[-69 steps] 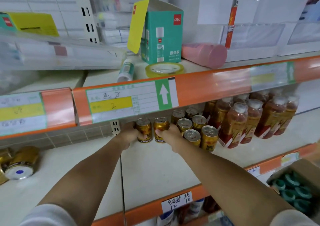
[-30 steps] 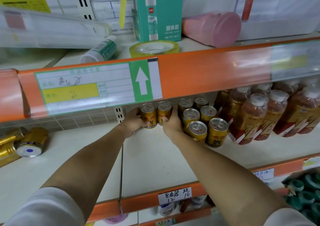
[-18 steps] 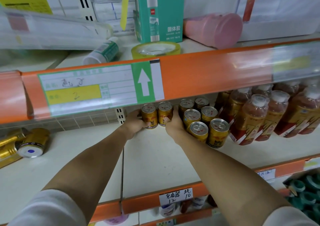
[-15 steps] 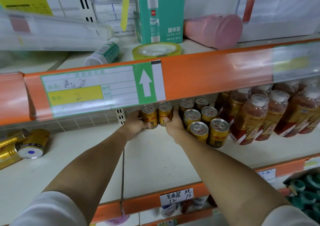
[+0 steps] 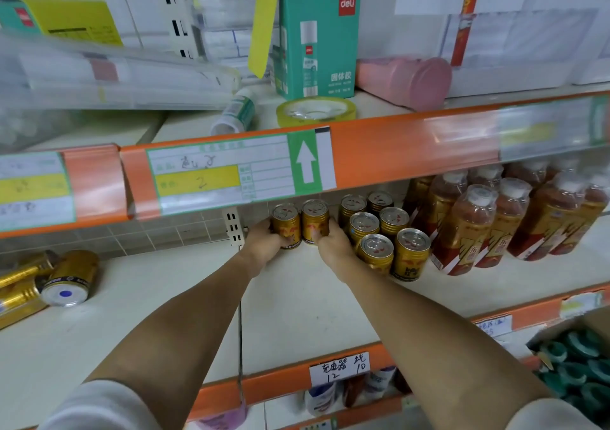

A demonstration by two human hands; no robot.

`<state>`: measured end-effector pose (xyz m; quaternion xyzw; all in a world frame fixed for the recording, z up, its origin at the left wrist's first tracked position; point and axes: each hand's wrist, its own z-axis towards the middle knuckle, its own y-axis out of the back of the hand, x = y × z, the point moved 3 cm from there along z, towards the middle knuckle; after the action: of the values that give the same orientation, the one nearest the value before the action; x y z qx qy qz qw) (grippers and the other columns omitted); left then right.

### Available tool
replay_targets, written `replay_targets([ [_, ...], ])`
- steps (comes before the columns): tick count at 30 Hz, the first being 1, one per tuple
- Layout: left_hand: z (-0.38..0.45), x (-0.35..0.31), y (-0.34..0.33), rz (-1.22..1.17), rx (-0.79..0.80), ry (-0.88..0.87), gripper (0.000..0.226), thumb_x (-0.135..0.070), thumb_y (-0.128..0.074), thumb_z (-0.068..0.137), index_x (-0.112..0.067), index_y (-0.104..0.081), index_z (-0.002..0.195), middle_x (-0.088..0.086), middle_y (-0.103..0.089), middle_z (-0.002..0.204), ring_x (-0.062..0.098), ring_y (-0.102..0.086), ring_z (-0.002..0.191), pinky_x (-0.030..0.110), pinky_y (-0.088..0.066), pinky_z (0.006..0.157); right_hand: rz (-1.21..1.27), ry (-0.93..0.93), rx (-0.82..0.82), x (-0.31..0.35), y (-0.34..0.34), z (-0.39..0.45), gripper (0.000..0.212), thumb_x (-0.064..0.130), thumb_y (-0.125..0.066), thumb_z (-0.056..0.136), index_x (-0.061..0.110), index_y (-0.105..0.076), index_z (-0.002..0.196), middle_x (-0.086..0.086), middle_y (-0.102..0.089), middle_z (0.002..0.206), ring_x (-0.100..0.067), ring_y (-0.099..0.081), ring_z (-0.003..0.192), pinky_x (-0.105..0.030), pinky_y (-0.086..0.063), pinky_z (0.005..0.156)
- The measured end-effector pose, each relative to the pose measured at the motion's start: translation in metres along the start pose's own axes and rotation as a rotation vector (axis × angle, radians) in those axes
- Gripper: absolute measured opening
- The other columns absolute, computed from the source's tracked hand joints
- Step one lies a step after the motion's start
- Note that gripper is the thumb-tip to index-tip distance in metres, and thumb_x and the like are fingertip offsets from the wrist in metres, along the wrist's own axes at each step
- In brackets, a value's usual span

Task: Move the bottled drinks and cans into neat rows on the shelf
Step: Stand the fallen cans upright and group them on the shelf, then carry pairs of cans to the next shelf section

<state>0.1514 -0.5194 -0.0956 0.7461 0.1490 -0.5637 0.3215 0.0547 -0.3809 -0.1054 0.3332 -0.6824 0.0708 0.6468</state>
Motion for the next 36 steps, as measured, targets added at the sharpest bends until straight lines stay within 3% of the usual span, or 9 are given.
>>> replay_targets([
  [5,-0.020,-0.006,0.004,0.208,0.023,-0.104,0.050,-0.024,-0.076,0.087,-0.026,-0.057,0.134,-0.001,-0.064,0.126,0.020,-0.058,0.113,0.028,-0.042,0.093,-0.214,0.087,0.022,0.006,0.008,-0.021,0.051,0.040,-0.051,0.100,0.027,-0.039,0.148,-0.008,-0.055,0.142,-0.033,-0.049,0.132,-0.047,-0.039,0.111],
  [10,-0.040,-0.014,0.011,0.595,0.110,-0.191,0.051,-0.043,-0.061,0.097,-0.026,-0.048,0.144,0.009,-0.061,0.136,0.031,-0.056,0.124,0.024,-0.038,0.092,-0.684,0.216,0.100,0.021,0.010,-0.041,0.055,0.050,-0.042,0.101,0.013,-0.041,0.142,-0.014,-0.046,0.148,-0.036,-0.045,0.135,-0.047,-0.038,0.111],
  [14,-0.052,-0.018,0.020,0.797,0.167,-0.252,0.047,-0.053,-0.050,0.099,-0.026,-0.049,0.137,0.011,-0.067,0.125,0.028,-0.061,0.109,0.027,-0.041,0.083,-0.854,0.259,0.162,0.029,0.009,-0.058,0.068,0.052,-0.037,0.102,0.013,-0.023,0.156,-0.012,-0.023,0.163,-0.032,-0.026,0.149,-0.049,-0.025,0.120],
  [17,-0.062,-0.023,0.025,0.900,0.178,-0.278,0.055,-0.060,-0.045,0.099,-0.026,-0.045,0.141,0.009,-0.066,0.126,0.028,-0.061,0.113,0.029,-0.040,0.084,-0.952,0.261,0.169,0.029,0.012,-0.067,0.070,0.047,-0.036,0.104,0.012,-0.012,0.159,-0.012,-0.014,0.166,-0.031,-0.016,0.152,-0.047,-0.021,0.122],
  [21,-0.086,-0.027,0.036,0.946,0.156,-0.293,0.063,-0.064,-0.039,0.099,-0.024,-0.043,0.147,0.011,-0.063,0.134,0.029,-0.058,0.121,0.036,-0.046,0.097,-1.035,0.263,0.170,0.033,0.015,-0.081,0.074,0.050,-0.036,0.103,0.011,-0.008,0.159,-0.011,-0.008,0.167,-0.030,-0.011,0.153,-0.047,-0.019,0.123],
  [25,-0.109,-0.031,0.051,0.974,0.136,-0.273,0.068,-0.064,-0.039,0.098,-0.023,-0.037,0.153,0.011,-0.052,0.149,0.029,-0.049,0.136,0.044,-0.042,0.111,-1.108,0.322,0.188,0.043,0.015,-0.093,0.073,0.049,-0.038,0.103,0.008,-0.012,0.158,-0.012,-0.012,0.166,-0.030,-0.013,0.153,-0.046,-0.021,0.123],
  [36,-0.176,-0.026,0.095,1.054,-0.007,-0.129,0.084,-0.068,-0.036,0.098,-0.006,-0.033,0.156,0.004,-0.027,0.166,0.022,-0.024,0.153,0.035,-0.019,0.122,-1.168,0.449,0.321,0.072,0.010,-0.132,0.074,0.051,-0.032,0.104,0.009,-0.006,0.159,-0.010,-0.003,0.167,-0.028,-0.004,0.154,-0.044,-0.012,0.124],
])
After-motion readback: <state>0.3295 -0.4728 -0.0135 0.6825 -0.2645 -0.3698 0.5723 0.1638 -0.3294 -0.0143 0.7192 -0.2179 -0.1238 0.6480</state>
